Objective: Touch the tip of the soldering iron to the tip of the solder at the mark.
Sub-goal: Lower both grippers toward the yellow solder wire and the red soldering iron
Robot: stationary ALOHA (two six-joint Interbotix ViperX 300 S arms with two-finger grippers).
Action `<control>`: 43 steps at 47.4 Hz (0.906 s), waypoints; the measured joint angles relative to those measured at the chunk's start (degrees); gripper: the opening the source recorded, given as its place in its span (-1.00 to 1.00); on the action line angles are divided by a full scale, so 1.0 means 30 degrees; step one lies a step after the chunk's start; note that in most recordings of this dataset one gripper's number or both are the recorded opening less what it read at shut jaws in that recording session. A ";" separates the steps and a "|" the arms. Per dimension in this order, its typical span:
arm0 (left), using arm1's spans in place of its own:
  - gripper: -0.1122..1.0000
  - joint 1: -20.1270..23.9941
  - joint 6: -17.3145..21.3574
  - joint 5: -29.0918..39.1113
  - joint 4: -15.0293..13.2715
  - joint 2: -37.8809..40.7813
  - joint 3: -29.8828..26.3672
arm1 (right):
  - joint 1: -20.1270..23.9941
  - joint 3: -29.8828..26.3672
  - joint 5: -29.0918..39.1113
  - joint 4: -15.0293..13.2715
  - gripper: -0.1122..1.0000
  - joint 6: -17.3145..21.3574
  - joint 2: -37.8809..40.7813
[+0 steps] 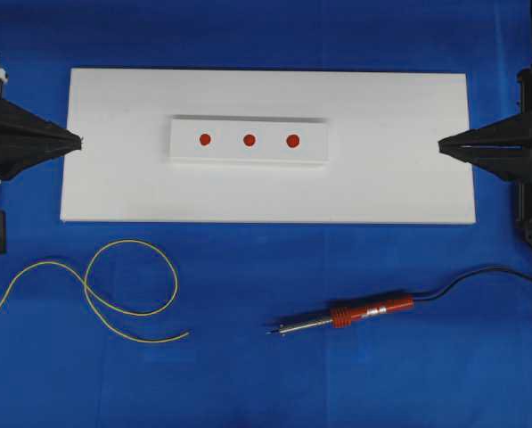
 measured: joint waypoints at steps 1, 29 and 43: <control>-0.78 -0.0059 -0.0029 0.0088 -0.0029 -0.0029 0.0000 | 0.0029 0.0000 0.0029 -0.0029 -0.80 0.0029 0.0000; -0.76 -0.6211 -0.0381 0.0439 0.0000 0.1230 0.0381 | 0.5039 -0.0439 0.0732 0.0908 -0.63 0.1260 0.2344; 0.58 -0.8408 -0.0937 -0.0967 0.0000 0.4248 0.0498 | 0.7354 -0.0352 -0.0879 0.2168 0.48 0.2080 0.5596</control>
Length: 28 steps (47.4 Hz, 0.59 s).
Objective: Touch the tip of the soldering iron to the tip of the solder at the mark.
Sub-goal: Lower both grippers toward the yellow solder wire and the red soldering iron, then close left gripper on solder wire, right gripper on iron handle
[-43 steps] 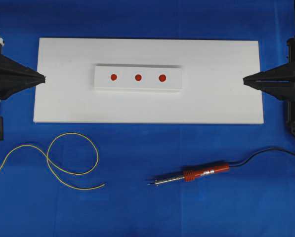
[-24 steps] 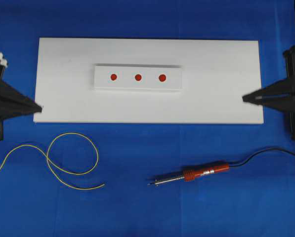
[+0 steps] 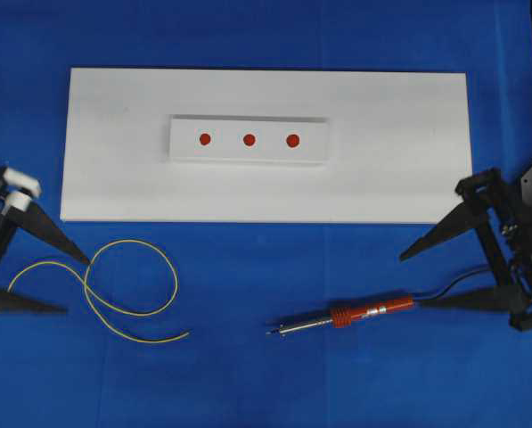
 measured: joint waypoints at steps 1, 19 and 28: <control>0.65 -0.0146 0.0029 -0.0088 0.0000 0.0293 0.0000 | 0.0117 -0.0029 -0.0059 0.0146 0.53 0.0029 0.0234; 0.61 -0.1934 -0.0029 -0.3457 0.0000 0.7002 -0.0117 | 0.1846 0.1611 -0.5010 0.2725 0.60 0.0029 0.5127; 0.58 -0.2461 -0.0088 -0.5654 -0.0117 1.0313 -0.0234 | 0.3516 0.1963 -0.8701 0.5391 0.61 -0.0146 0.8789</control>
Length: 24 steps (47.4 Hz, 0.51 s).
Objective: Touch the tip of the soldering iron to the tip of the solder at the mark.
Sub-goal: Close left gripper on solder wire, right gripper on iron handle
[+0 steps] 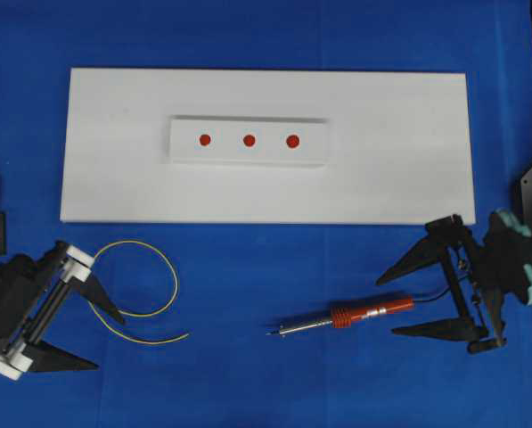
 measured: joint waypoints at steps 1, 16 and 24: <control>0.58 0.0000 -0.0059 -0.0176 -0.0029 0.0322 -0.0029 | 0.0117 0.0000 -0.0264 0.0205 0.61 0.0000 0.0381; 0.58 -0.0117 -0.0117 -0.2900 -0.0059 0.4307 -0.0322 | 0.1670 -0.1113 -0.4160 0.2607 0.60 0.0234 0.5947; 0.58 -0.0117 -0.0117 -0.4453 -0.0146 0.6182 -0.0381 | 0.2021 -0.1875 -0.4307 0.3691 0.60 0.0791 0.7910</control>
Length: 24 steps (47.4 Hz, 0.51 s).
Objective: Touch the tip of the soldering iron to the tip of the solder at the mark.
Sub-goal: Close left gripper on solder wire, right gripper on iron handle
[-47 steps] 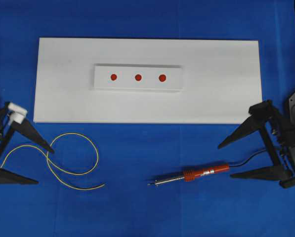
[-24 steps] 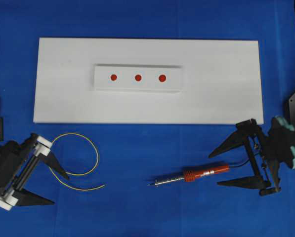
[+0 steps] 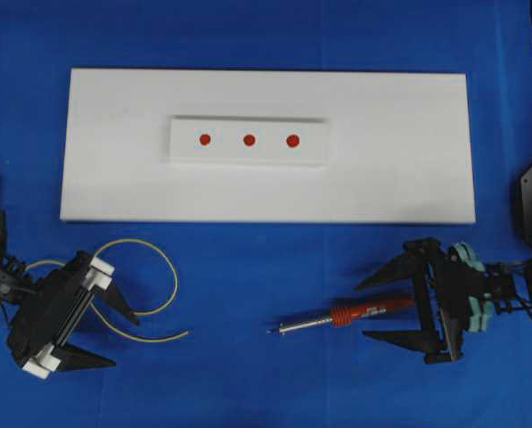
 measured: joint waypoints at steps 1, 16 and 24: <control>0.58 0.0029 0.0000 -0.0146 -0.0029 0.0234 0.0029 | 0.0000 -0.0059 0.0000 0.0059 0.60 0.0088 0.0176; 0.58 0.0205 0.0059 -0.1260 -0.0088 0.1582 -0.0088 | 0.0029 -0.0176 0.0000 0.0176 0.42 0.0586 0.0996; 0.51 0.0205 0.0234 -0.1289 -0.0088 0.1611 -0.0059 | 0.0029 -0.0146 0.0000 0.0176 0.28 0.0586 0.1084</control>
